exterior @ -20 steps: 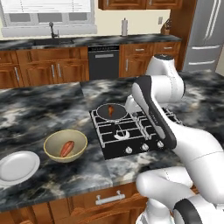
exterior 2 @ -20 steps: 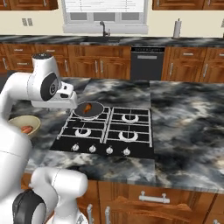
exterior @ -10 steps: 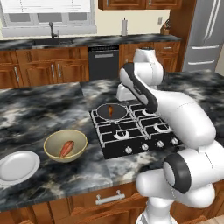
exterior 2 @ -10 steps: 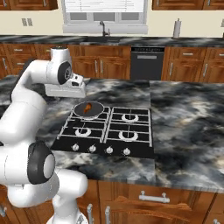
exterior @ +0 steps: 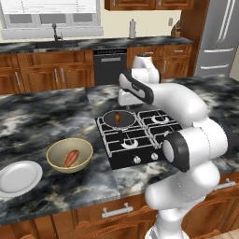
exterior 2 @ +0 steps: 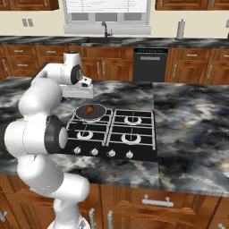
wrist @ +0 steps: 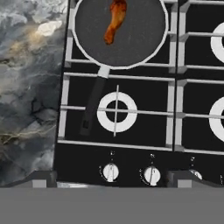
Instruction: Place the chicken drumstick on the plate and place the sweet potato on the same plate.
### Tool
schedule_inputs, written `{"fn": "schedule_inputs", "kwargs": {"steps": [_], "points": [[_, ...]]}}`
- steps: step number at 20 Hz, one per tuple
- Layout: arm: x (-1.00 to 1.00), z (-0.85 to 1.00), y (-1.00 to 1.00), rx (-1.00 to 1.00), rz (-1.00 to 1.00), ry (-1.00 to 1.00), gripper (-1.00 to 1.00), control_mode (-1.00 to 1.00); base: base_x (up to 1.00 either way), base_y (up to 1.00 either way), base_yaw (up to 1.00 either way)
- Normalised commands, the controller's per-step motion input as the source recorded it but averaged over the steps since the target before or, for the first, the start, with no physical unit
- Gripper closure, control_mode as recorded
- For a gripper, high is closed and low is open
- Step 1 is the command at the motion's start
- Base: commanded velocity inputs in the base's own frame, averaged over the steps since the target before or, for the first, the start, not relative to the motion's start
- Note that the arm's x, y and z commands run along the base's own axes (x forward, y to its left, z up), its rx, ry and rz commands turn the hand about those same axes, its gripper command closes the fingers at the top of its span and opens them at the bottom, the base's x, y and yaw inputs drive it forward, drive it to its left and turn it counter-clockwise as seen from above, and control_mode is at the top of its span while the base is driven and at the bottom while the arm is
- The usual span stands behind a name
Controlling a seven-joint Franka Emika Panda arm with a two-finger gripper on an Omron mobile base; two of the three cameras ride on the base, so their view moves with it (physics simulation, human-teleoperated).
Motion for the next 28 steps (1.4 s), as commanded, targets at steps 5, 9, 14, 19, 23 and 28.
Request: {"fn": "schedule_inputs", "kwargs": {"steps": [5, 9, 14, 19, 23, 28], "points": [[0.69, -0.48, 0.23, 0.0, -0.06, 0.0, -1.0, -1.0, 0.0, 0.0, 0.0], [0.57, 0.0, 0.06, 0.0, -0.03, 0.0, -1.0, -1.0, 0.0, 0.0, 0.0], [0.45, -0.24, 0.0, -0.01, -0.01, 0.0, -1.0, -1.0, 0.0, 0.0, 0.0], [0.15, -0.61, 0.0, 0.0, 0.0, 0.0, -1.0, -1.0, 0.0, 0.0, 0.0], [0.14, -0.5, 0.0, 0.0, 0.0, 0.0, -1.0, -1.0, 0.0, 0.0, 0.0], [0.33, -0.16, 0.0, 0.0, -0.03, -0.1, -1.0, -1.0, 0.0, 0.0, 0.0]]}}
